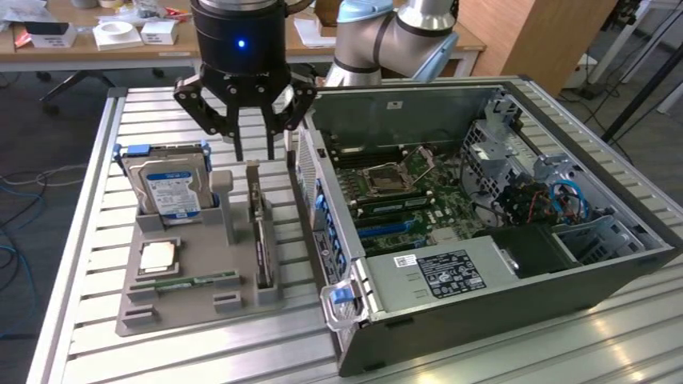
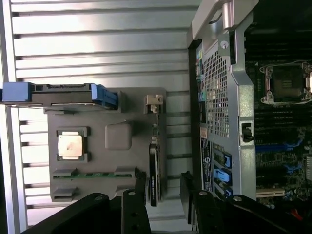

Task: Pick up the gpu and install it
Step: 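Pick up the gpu and move the gpu toward the slot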

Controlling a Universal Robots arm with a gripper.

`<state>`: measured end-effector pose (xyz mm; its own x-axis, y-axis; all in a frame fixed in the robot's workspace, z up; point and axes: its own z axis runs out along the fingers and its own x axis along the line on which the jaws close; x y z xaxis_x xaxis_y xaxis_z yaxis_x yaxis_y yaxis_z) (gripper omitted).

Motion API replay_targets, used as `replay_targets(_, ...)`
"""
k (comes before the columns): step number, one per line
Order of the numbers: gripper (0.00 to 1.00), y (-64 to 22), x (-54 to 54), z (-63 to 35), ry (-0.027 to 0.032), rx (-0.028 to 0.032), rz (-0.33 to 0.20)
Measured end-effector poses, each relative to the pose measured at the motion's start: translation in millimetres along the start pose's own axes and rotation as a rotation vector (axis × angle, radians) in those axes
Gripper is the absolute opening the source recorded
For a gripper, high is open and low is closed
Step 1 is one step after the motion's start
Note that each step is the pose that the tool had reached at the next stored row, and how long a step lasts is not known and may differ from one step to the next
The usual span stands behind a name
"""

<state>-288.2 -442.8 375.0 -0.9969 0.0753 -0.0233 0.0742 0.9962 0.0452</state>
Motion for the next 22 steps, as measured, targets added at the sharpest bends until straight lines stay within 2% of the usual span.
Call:
replay_targets(18,0.41,-1.5,0.8,32.7,0.0001,0.0001,0.000)
replay_targets(22,0.41,-1.6,0.8,34.6,0.0002,0.0003,0.000)
